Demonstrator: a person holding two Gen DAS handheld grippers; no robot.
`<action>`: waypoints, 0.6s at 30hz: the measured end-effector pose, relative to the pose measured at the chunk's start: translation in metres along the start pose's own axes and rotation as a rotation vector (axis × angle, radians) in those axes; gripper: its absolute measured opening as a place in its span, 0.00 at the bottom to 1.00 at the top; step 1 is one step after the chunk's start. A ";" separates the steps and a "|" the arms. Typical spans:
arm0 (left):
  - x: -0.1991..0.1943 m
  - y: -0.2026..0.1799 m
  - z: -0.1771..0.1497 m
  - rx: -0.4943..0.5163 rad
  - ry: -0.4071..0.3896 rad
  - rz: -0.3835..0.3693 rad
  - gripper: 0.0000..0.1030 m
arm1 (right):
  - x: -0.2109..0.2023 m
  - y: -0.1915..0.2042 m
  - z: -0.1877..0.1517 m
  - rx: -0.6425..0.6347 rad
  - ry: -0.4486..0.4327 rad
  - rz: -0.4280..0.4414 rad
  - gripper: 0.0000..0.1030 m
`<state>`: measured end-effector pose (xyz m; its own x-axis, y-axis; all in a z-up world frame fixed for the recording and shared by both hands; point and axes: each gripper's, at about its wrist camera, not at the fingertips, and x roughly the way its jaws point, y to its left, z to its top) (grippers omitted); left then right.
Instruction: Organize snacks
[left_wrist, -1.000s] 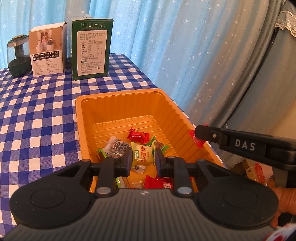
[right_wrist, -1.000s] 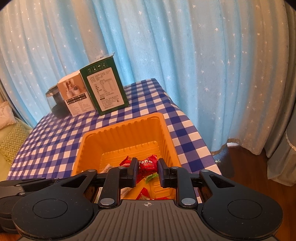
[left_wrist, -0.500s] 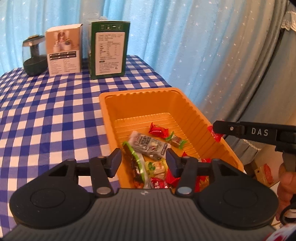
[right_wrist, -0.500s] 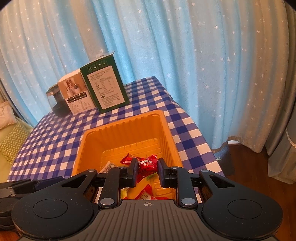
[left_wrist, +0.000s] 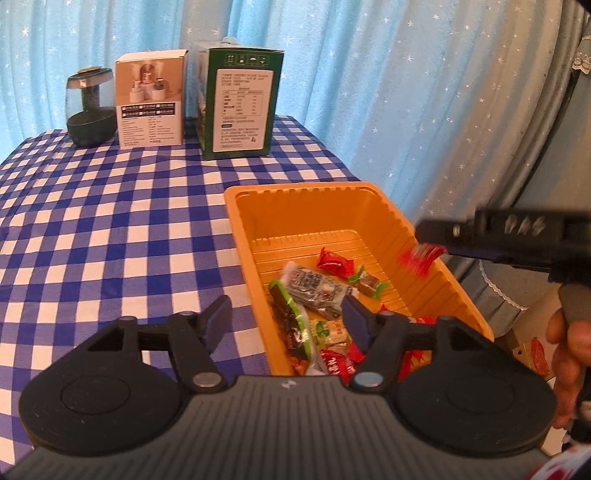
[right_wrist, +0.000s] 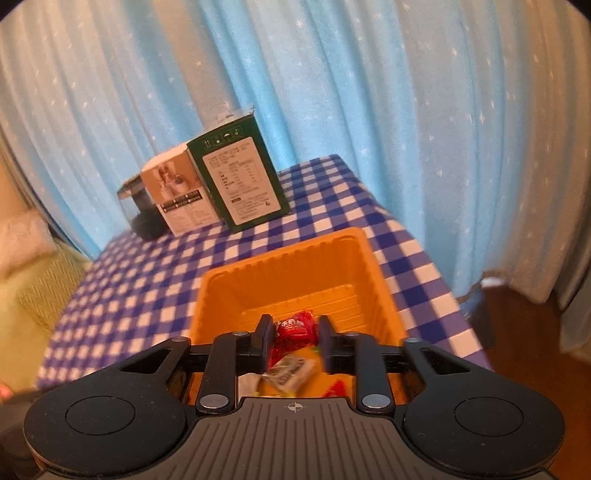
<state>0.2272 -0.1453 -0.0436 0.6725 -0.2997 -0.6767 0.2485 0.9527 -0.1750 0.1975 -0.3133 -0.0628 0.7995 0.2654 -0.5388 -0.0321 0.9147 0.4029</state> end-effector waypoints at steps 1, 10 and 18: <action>-0.001 0.001 -0.001 -0.003 0.001 0.005 0.65 | -0.002 -0.001 0.000 0.018 -0.010 0.010 0.64; -0.013 0.009 -0.014 -0.027 0.007 0.023 0.73 | -0.025 -0.004 -0.018 0.043 -0.009 -0.057 0.64; -0.043 0.010 -0.021 -0.033 -0.021 0.037 0.86 | -0.053 0.009 -0.035 0.025 -0.003 -0.074 0.64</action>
<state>0.1856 -0.1215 -0.0313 0.6952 -0.2651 -0.6682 0.2005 0.9641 -0.1739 0.1333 -0.3081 -0.0563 0.8012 0.1966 -0.5651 0.0419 0.9237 0.3808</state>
